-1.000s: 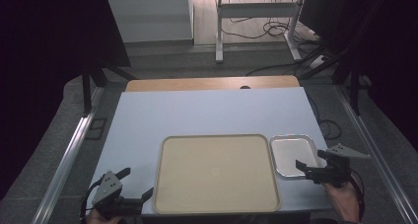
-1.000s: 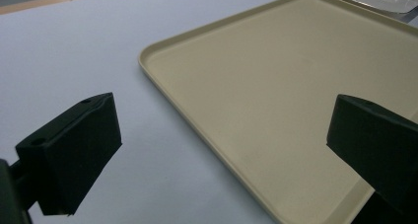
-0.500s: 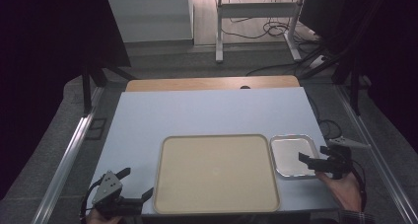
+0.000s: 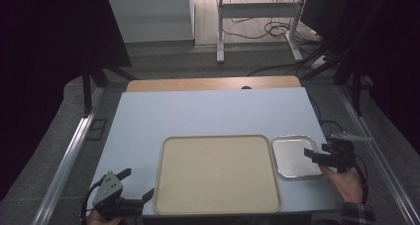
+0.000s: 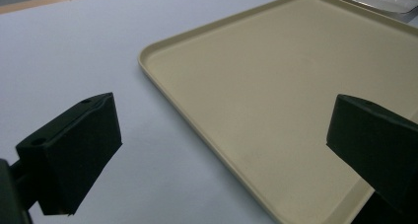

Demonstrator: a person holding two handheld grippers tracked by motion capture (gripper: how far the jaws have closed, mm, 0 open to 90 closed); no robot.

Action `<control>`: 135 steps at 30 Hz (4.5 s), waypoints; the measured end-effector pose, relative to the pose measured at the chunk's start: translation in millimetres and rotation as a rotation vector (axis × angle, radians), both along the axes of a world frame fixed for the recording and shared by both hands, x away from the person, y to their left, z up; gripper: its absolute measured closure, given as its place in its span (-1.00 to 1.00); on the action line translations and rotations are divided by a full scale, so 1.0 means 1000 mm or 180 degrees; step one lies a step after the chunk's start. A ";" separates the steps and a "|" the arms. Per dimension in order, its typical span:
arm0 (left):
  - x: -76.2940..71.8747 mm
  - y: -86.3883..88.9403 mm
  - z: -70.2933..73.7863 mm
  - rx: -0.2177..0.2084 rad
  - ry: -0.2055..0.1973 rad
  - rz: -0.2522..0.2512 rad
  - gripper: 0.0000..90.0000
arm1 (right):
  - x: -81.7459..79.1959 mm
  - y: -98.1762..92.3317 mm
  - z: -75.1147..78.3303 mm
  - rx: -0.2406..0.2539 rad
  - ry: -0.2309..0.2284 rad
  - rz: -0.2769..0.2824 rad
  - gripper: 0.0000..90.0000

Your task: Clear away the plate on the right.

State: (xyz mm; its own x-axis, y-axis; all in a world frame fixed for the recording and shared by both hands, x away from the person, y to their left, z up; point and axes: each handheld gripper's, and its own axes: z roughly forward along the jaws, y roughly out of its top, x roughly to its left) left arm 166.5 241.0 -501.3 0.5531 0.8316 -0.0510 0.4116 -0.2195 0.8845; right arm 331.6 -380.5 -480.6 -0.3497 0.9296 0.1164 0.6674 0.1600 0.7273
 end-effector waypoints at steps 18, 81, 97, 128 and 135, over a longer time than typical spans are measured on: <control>0.000 0.000 0.000 0.0012 -0.0004 -0.0005 -1.00 | 0.020 -0.014 -0.007 -0.0145 0.0198 -0.0171 0.12; 0.000 0.000 0.000 0.0016 -0.0008 -0.0017 -1.00 | 0.013 -0.006 -0.005 0.0956 0.0616 -0.0114 0.97; 0.000 -0.001 0.000 0.0024 -0.0008 -0.0018 -1.00 | 0.014 0.021 -0.006 0.1015 0.0693 0.0086 0.97; 0.000 -0.001 0.000 0.0029 -0.0011 -0.0008 -1.00 | 0.023 0.095 -0.010 0.1040 0.0832 0.0471 0.97; 0.000 -0.001 0.000 0.0027 -0.0011 -0.0009 -1.00 | 0.029 0.122 -0.013 0.1018 0.0871 0.0579 0.97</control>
